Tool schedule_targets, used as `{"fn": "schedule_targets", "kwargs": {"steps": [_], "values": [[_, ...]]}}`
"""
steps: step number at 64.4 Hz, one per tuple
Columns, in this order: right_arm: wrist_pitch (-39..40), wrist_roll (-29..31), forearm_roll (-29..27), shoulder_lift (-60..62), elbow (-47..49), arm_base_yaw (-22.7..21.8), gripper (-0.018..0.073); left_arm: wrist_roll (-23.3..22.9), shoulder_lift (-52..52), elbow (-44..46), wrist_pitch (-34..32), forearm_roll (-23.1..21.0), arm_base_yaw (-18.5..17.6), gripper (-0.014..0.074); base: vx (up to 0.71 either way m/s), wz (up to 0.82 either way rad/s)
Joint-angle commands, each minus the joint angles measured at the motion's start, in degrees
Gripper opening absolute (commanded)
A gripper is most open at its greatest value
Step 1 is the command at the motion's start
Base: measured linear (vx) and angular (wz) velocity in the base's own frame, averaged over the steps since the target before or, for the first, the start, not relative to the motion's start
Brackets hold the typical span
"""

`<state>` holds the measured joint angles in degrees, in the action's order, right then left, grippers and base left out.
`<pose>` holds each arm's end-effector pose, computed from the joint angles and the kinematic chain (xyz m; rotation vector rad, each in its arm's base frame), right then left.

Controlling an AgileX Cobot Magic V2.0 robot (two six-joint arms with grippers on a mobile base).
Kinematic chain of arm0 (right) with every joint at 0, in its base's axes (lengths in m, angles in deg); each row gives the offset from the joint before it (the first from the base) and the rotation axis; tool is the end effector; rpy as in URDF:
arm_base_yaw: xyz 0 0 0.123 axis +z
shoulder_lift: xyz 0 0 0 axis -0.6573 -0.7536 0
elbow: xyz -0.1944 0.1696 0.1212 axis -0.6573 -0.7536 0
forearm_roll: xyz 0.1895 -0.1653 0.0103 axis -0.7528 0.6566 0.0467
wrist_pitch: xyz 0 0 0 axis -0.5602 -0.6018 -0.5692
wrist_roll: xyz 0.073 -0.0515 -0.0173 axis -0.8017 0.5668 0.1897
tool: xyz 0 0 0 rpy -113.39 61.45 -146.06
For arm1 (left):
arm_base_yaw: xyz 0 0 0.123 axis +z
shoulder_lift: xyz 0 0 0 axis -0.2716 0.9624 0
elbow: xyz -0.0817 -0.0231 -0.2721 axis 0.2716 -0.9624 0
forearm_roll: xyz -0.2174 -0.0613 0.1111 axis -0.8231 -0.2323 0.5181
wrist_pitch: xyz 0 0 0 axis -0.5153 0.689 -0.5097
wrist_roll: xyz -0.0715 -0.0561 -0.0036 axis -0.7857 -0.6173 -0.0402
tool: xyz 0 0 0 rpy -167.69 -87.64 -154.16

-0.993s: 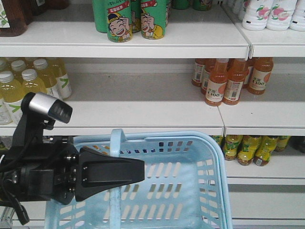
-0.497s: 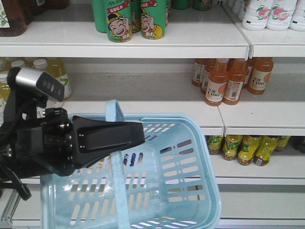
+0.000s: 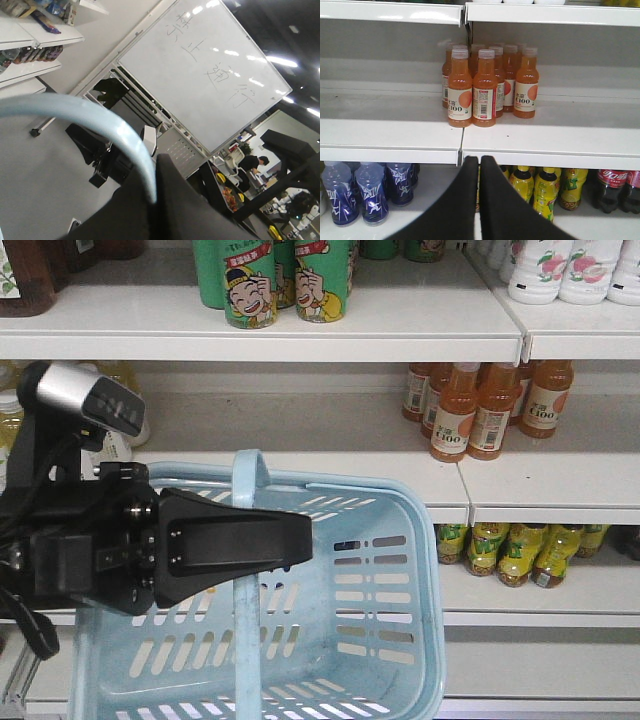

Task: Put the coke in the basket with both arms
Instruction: 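Grasp the basket handle with the left gripper and lift it off the shelf, then drive the base to the shelf with Coca-Cola cans, holding the basket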

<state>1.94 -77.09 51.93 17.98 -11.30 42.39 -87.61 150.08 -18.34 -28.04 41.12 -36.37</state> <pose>0.0565 -0.0025 0.1920 -0.0137 1.6369 -0.0424 0.1770 -0.1544 0.3430 0.5549 1.7618 -1.8170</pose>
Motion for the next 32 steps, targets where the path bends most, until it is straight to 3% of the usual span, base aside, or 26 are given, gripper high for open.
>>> {"fn": "schedule_targets", "kwargs": {"steps": [1, 32], "values": [[4.27, 0.4, 0.74, 1.04, -0.61, -0.05, -0.0004, 0.33, -1.44, 1.97, -9.58, -2.65, -0.2, -0.0007, 0.0, 0.0], [4.27, 0.4, 0.74, 1.04, -0.61, -0.05, -0.0004, 0.28, -1.44, 1.97, -9.63, -1.16, -0.2, -0.0007, 0.0, -0.01]]}}
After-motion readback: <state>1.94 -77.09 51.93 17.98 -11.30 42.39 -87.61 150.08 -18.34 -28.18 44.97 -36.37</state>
